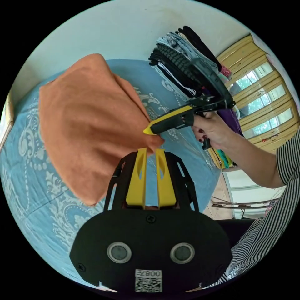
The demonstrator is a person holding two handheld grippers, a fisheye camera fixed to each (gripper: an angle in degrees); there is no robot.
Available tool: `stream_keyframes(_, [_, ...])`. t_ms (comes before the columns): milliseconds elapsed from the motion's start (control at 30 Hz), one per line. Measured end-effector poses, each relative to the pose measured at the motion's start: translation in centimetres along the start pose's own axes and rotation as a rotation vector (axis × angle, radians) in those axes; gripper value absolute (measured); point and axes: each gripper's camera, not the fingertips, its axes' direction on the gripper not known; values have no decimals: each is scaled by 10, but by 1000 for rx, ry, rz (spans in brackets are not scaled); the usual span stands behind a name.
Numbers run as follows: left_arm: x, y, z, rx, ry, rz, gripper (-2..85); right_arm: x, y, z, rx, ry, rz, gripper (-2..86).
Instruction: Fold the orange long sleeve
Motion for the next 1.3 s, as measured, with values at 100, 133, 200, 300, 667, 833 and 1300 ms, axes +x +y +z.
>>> stream_keyframes(100, [-28,23,-28,48,-106,-65,26,0,17,5,-1,6,-25,1])
stream_keyframes(133, [-43,32,-32,34,-166,-108,18,0,23,10,3,17,-39,1])
stream_keyframes(200, [-66,42,-29,-21,-181,-140,10,-2,31,20,1,27,-56,1])
stream_keyframes(300, [-92,49,-31,-29,-134,-168,4,-11,43,37,-1,104,-100,2])
stream_keyframes(667, [-138,75,-87,29,-52,-254,3,-35,92,75,78,301,-173,2])
stream_keyframes(833, [-156,102,-155,119,19,-301,7,-22,101,76,40,174,-116,2])
stream_keyframes(1300, [-215,161,-241,134,139,-563,22,-15,133,97,68,90,-54,1])
